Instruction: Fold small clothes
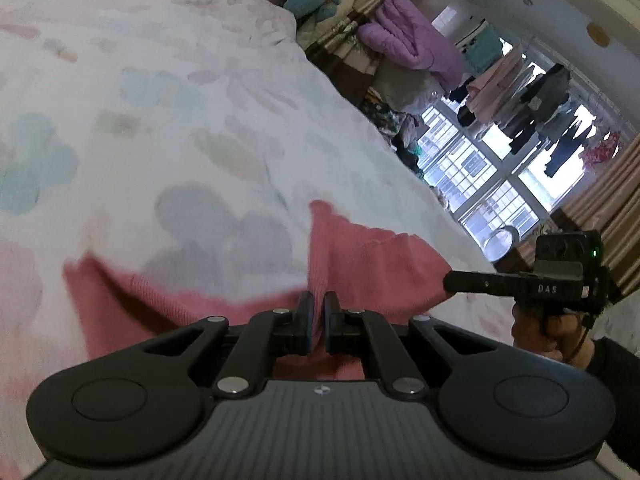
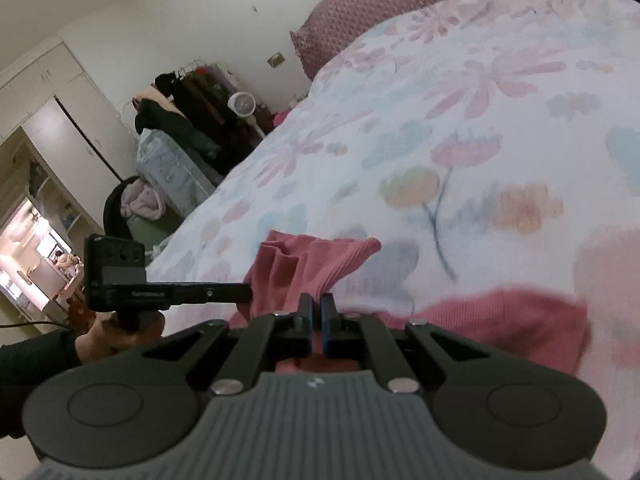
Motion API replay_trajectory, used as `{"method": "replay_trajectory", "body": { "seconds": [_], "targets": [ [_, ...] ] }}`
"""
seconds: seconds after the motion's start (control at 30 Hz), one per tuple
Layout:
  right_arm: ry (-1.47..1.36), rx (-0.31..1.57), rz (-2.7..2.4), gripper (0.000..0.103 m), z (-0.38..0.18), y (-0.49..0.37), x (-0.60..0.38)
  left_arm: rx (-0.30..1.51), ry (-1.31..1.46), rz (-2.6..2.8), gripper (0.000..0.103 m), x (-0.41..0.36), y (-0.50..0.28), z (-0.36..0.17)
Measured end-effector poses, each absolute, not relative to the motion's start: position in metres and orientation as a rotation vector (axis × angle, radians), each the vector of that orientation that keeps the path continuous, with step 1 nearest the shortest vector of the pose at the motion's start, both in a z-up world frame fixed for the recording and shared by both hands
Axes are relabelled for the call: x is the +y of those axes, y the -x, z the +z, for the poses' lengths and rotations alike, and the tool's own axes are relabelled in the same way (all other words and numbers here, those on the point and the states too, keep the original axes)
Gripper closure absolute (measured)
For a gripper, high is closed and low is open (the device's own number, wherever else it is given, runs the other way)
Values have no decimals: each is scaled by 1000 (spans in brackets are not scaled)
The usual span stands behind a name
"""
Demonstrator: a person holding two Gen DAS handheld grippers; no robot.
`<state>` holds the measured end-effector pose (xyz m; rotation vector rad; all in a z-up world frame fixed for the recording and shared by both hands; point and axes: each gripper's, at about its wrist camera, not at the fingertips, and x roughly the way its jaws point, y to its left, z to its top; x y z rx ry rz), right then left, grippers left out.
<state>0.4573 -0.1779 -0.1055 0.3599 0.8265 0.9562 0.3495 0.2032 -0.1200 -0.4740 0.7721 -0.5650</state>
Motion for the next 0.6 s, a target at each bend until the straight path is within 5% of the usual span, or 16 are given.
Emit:
{"method": "replay_trajectory", "body": {
  "seconds": [0.6],
  "targets": [
    [-269,828,978,103,-102,-404,-175,793,369,-595,98,186,-318,-110]
  ]
}}
